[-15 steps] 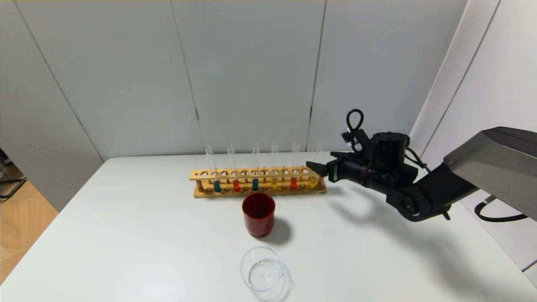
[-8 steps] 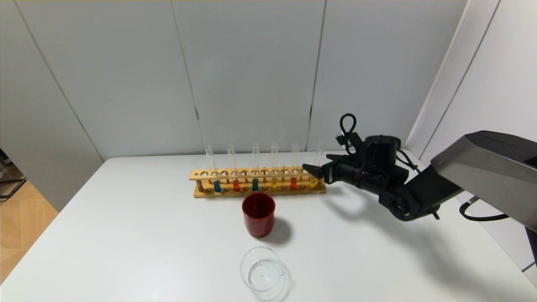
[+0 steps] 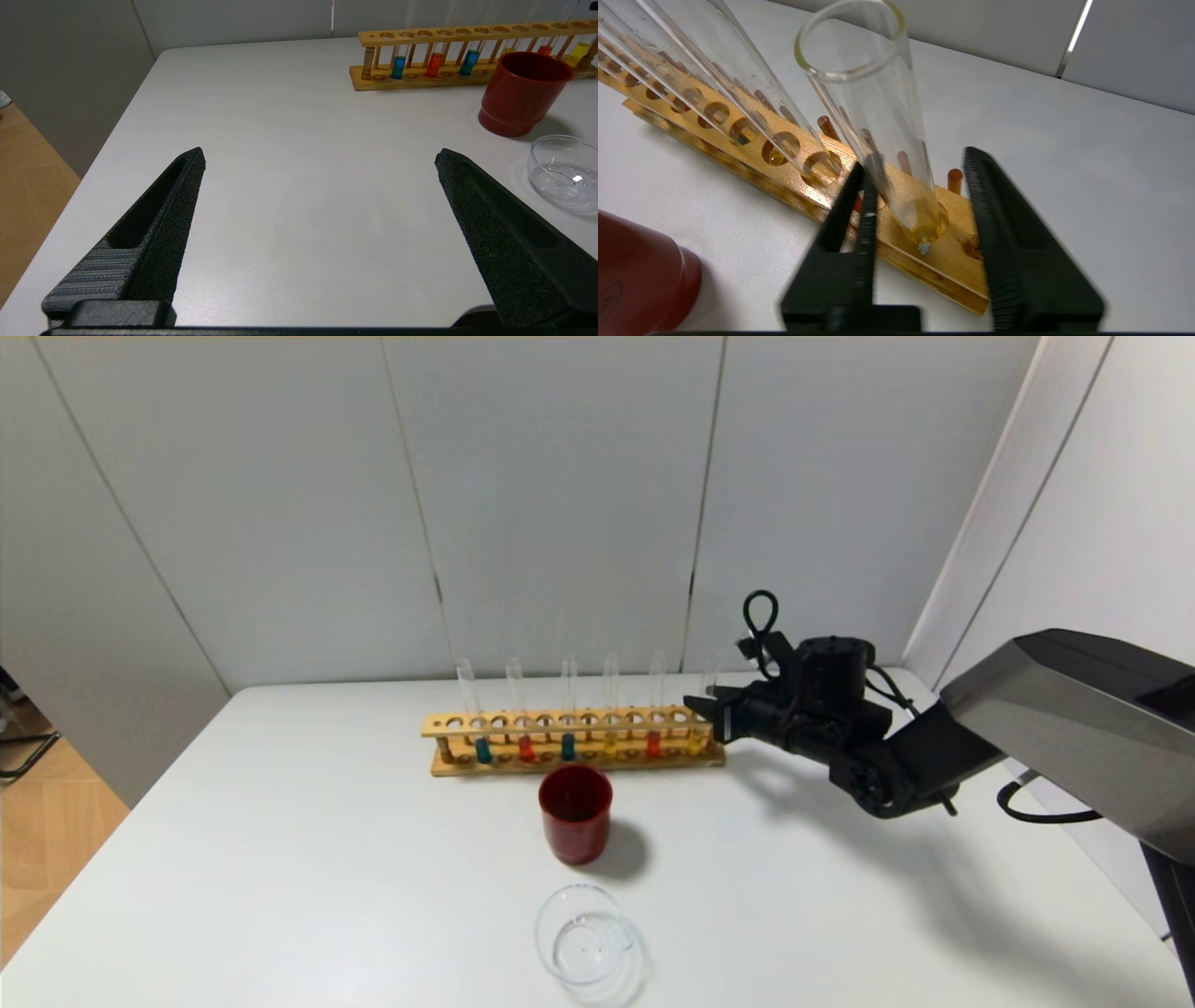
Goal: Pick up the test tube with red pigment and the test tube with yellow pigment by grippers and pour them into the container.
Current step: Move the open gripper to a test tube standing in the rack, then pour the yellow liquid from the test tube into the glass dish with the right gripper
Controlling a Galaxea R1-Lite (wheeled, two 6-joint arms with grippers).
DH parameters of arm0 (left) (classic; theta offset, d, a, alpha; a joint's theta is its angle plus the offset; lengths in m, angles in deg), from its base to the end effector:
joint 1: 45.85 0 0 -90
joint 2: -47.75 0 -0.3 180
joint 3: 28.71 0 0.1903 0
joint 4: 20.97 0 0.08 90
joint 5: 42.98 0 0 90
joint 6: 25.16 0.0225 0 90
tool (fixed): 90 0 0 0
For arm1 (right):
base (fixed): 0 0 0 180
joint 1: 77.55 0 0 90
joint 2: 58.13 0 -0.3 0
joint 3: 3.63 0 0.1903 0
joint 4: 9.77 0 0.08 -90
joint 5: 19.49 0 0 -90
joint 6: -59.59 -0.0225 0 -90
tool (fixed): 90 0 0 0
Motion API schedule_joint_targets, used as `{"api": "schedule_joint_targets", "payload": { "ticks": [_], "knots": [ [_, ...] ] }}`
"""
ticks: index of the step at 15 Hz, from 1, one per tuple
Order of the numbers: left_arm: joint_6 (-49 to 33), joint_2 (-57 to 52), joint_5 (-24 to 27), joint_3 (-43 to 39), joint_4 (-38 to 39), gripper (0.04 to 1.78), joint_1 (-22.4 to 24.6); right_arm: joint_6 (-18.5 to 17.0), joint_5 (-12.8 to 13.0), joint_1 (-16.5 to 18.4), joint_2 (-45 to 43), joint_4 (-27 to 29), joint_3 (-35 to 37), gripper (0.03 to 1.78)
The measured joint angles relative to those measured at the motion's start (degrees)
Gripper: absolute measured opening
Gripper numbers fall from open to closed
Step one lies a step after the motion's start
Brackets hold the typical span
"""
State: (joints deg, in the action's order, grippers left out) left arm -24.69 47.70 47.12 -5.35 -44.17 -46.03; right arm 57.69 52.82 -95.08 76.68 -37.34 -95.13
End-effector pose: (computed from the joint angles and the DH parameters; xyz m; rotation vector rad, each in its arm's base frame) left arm -0.0229 0.0000 0.0757 0.0082 -0.0037 -0.0049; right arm 0.4247 0.1413 0.0548 0.0323 0.2892 0.6061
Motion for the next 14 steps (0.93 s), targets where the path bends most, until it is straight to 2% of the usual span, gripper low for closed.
{"api": "schedule_joint_targets", "payload": {
  "ticks": [1,3,11,14],
  "knots": [
    [0.0,0.0,0.0,0.0,0.0,1.74,0.0,0.0,0.1,-0.2,0.2,0.0,-0.4,0.46],
    [0.0,0.0,0.0,0.0,0.0,1.74,0.0,0.0,0.2,-0.4,0.5,-0.1,-0.8,0.34],
    [0.0,0.0,0.0,0.0,0.0,1.74,0.0,-0.5,0.3,0.8,-3.2,1.0,-3.9,0.34],
    [0.0,0.0,0.0,0.0,0.0,1.74,0.0,-0.6,0.2,1.7,-9.0,6.3,-6.3,0.34]
  ]
}}
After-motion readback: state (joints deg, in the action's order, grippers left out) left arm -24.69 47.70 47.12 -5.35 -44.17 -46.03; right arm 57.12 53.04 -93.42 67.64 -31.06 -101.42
